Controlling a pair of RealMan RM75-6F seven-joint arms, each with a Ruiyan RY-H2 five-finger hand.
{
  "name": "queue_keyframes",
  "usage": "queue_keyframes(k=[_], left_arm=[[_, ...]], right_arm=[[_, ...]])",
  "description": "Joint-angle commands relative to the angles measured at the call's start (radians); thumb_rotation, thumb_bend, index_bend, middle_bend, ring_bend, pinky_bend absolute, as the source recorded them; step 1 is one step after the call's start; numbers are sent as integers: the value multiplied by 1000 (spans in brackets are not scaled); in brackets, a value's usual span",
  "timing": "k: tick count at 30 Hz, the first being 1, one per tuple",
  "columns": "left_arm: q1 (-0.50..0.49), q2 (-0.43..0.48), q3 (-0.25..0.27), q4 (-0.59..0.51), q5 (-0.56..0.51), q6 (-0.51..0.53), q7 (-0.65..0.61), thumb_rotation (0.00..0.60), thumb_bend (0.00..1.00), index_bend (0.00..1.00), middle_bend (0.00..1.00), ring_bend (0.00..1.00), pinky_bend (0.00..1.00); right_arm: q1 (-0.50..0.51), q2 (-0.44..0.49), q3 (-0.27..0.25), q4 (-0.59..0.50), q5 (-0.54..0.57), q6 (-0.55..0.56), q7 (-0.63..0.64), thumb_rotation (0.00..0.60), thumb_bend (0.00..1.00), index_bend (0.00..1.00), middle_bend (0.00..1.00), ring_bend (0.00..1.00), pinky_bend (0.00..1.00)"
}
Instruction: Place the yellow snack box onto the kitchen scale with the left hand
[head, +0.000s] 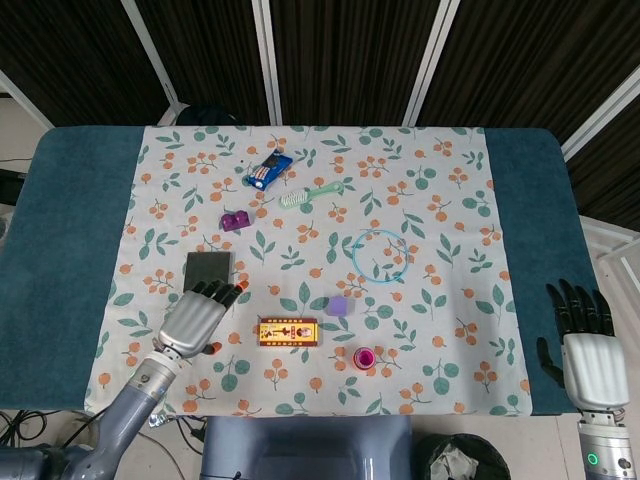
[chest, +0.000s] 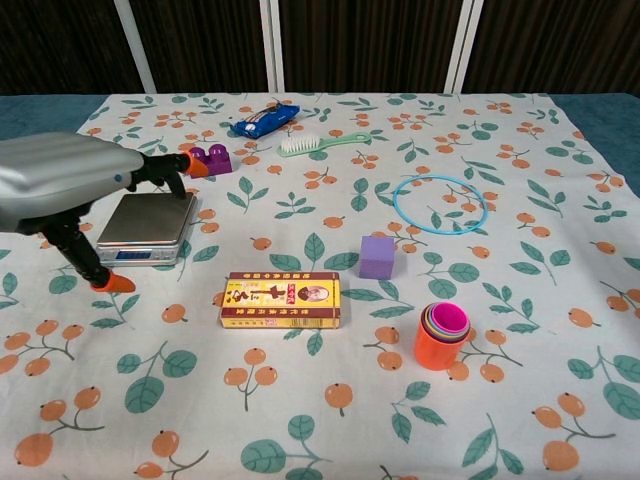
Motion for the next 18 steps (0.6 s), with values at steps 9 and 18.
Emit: queue_keyframes(k=[9,18], left_arm=[[-103,-202,-61,-2,-266,73,212,600,25,79,219,151,227],[-159,-293,-74,60,-347,89,242,600,25,99,268,197,258]], right_arm=[[-2,4,2,5,3,3,6,600,513,34,67,58,14],[-1,4,2,6,3,3,7,600,514,34,67,58,14]])
